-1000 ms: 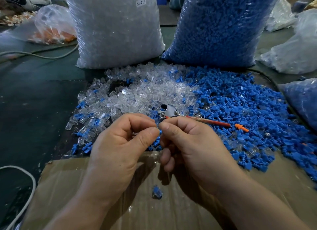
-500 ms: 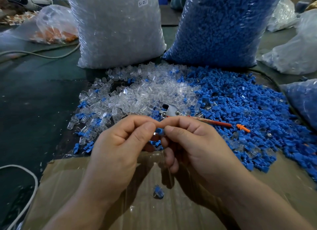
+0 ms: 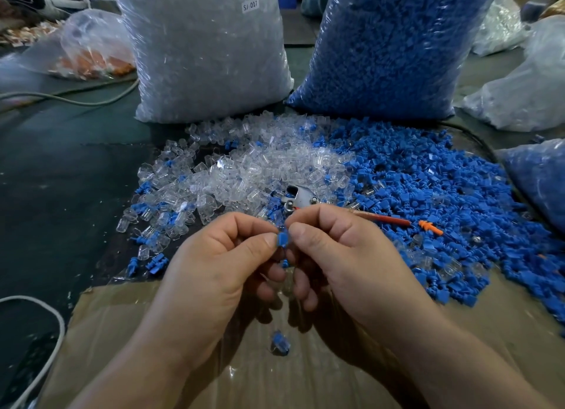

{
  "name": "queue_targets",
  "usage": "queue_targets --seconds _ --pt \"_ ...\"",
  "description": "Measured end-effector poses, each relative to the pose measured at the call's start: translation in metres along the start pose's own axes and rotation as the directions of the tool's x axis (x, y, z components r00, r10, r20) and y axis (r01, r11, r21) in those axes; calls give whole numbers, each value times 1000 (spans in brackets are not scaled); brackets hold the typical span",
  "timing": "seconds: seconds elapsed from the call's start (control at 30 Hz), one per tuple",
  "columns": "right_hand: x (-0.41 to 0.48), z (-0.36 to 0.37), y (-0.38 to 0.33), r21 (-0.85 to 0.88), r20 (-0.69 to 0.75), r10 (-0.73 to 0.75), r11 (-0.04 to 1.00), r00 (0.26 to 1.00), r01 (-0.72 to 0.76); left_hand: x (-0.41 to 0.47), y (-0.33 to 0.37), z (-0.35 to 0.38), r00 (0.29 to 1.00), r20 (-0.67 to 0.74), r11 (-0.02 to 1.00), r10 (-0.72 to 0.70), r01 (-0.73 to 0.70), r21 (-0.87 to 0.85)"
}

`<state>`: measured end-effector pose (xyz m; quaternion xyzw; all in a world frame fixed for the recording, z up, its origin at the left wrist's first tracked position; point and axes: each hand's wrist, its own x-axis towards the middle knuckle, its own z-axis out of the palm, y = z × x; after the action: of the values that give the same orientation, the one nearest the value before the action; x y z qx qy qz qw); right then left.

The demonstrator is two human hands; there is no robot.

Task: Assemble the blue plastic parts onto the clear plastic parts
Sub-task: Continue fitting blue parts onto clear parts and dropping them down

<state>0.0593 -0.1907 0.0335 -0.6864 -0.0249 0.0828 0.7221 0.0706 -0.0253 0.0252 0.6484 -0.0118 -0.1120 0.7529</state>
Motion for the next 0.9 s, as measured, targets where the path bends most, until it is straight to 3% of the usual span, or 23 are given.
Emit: queue_targets --seconds 0.07,0.17,0.3,0.53,0.63,0.77,0.9 --pt "-3 1 1 -272 -62 -78 960 995 59 0 -1 -1 998 -49 998 42 -40 42" --pt "-5 1 4 -689 -39 -303 698 952 194 2 -6 -1 986 -63 968 157 -141 208" --pt "-5 2 4 -789 61 -415 536 908 299 2 -7 -1 978 -35 924 203 -180 336" --pt "-9 2 -1 -821 171 -420 440 891 365 2 -7 -1 985 -78 936 156 -122 331" --pt "-5 -10 -4 -942 90 -461 249 883 226 1 -7 -3 984 -122 966 133 -101 237" --pt "3 -38 -6 -987 -156 -184 70 970 -145 2 -4 -7 990 -113 986 85 -67 156" --pt "5 -43 -1 -990 -137 -103 -23 985 -140 0 -2 -5 993 -88 983 83 -68 169"
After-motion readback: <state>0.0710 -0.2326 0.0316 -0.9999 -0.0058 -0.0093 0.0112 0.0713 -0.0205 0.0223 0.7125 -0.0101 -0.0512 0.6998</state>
